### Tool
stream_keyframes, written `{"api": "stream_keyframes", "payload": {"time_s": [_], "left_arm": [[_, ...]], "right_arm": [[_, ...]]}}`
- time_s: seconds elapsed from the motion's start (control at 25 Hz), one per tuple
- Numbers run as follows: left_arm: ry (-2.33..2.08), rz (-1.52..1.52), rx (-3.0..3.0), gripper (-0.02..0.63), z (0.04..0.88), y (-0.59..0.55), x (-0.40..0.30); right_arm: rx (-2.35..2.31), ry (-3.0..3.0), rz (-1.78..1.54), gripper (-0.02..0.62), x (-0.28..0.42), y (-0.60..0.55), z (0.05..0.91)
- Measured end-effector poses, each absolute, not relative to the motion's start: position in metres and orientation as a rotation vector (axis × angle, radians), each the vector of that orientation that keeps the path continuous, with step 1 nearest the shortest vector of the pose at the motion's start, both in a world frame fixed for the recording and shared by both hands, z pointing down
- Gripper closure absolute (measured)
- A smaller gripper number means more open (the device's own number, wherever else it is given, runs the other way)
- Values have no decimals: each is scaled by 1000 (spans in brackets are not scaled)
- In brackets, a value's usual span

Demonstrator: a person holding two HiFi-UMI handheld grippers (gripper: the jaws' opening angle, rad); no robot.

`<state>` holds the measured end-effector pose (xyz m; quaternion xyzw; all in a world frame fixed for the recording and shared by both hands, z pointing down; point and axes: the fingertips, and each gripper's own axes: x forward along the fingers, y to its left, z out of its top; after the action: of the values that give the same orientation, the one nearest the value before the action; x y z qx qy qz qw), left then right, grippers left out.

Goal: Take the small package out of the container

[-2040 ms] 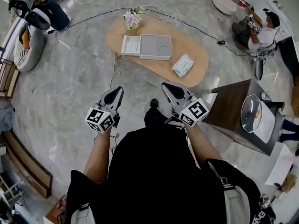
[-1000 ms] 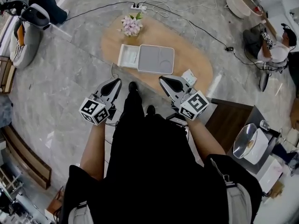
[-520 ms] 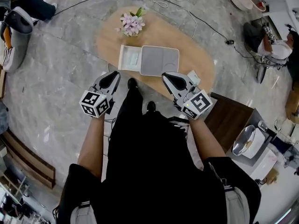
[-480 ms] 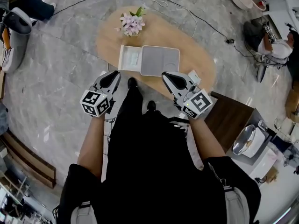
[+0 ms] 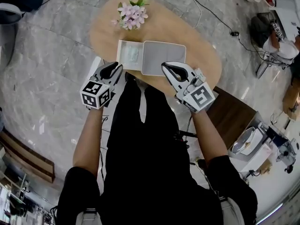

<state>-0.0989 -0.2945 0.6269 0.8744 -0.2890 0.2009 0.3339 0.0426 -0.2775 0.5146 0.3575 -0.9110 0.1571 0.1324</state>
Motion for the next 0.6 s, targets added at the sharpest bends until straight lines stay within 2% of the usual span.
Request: {"api": "stream_keyframes", "payload": {"time_s": [0.6], "left_arm": [[-815,783,2155,478,750,-318,-57]], "right_arm": [[795,-2580,597,584,53,-323,669]]}}
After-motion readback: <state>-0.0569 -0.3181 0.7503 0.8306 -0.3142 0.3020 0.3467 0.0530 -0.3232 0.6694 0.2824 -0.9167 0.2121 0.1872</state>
